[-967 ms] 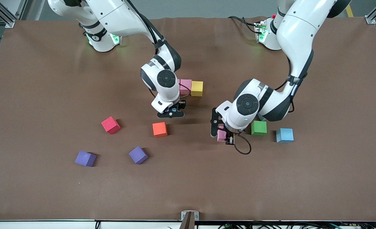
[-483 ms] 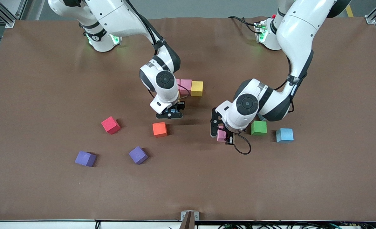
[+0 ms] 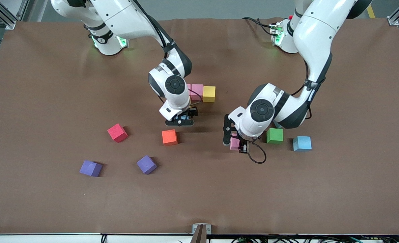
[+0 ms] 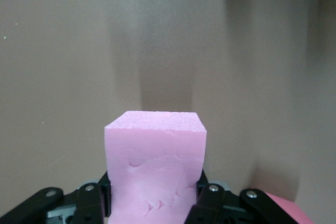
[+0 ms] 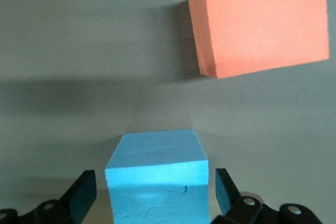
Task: Arrange 11 blocks into digit 3
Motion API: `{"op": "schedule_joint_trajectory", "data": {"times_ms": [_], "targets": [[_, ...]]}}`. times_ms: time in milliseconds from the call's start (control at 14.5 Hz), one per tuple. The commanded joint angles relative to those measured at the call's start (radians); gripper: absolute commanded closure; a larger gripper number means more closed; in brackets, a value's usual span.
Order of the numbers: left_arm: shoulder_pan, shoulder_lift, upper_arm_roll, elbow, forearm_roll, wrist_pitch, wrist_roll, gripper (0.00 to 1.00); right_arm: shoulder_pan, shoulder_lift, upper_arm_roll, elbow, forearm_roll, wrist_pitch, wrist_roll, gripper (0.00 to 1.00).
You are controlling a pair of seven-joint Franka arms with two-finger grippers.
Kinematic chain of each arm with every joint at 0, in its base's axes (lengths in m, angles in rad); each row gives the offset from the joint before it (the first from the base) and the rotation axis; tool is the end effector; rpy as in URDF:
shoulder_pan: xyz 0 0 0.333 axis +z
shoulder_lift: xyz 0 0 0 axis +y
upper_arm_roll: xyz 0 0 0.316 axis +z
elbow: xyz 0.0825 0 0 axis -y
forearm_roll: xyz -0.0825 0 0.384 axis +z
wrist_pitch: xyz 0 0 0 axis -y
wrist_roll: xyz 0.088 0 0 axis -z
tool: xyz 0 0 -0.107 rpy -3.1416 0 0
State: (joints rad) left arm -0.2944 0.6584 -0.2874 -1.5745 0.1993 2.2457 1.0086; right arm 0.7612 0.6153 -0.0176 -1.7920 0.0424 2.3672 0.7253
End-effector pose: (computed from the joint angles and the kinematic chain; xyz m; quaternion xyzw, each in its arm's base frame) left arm 0.6062 -0.3565 0.2702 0.6779 -0.7348 0.0230 0.0028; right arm 0.4790 0.4423 0.2033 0.9997 -0.0048 -0.0211 0.0064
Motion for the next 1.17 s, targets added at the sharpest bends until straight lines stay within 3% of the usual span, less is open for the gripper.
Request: {"op": "schedule_joint_trajectory", "data": {"times_ms": [0,1105], "targets": [[-0.038,-0.003,0.002,0.002,0.009,-0.009,-0.044,0.79,0.010,0.007,0.001,0.006,0.019,0.009,0.022,0.00],[-0.071,0.006,0.004,-0.001,0.011,-0.009,-0.108,0.79,0.021,0.007,0.001,0.011,0.020,0.006,0.046,0.00]]}}
